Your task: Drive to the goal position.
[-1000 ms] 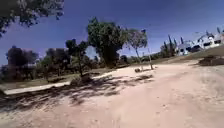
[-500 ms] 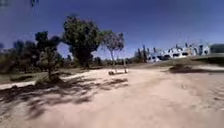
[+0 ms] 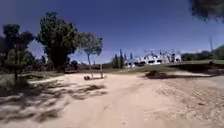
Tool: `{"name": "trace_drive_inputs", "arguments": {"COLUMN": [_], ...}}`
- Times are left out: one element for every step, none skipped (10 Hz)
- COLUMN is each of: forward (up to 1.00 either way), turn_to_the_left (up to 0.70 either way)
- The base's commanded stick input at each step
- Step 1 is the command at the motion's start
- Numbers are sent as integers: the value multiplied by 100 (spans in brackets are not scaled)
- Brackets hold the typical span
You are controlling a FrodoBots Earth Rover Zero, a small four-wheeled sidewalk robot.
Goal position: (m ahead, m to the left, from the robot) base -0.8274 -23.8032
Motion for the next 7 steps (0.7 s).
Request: {"name": "trace_drive_inputs", "arguments": {"forward": [85,85,85,85,85,85,85], "turn_to_the_left": [0,0,0,0,0,0,0]}}
